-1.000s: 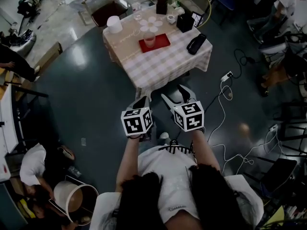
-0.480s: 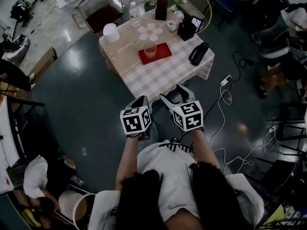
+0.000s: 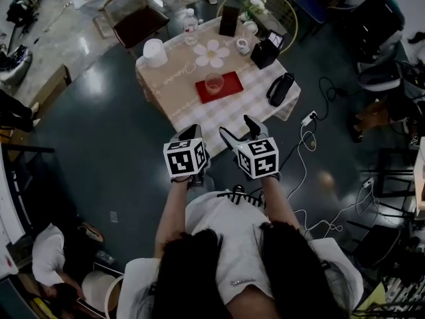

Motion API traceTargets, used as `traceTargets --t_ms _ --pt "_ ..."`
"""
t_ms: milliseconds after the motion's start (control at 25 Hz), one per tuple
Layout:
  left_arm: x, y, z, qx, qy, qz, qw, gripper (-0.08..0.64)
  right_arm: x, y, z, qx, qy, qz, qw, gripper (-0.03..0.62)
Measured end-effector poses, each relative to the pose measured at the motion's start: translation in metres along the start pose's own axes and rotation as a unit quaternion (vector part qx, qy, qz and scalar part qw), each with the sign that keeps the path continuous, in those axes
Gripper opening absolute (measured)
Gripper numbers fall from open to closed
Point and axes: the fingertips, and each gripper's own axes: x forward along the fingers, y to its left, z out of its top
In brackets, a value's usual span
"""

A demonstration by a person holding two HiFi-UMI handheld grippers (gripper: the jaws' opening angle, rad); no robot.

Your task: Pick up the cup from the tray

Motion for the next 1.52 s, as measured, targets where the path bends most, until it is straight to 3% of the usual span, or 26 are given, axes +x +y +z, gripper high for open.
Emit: traceTargets --t_ms 480,680,1520 --pt "0.026 0.041 0.042 0.020 0.014 -0.021 0.9995 0.005 0.058 -0.003 0.029 0.022 -0.001 -0.038 0.999 0.370" --pt "0.037 0.050 0.050 0.029 0.019 -0.024 0.9991 0.005 0.081 -0.008 0.027 0.017 0.022 -0.046 0.999 0.371" --pt "0.097 0.071 0.061 0.015 0.076 -0.024 0.9967 0.005 0.162 -0.051 0.024 0.027 0.085 -0.040 0.995 0.390"
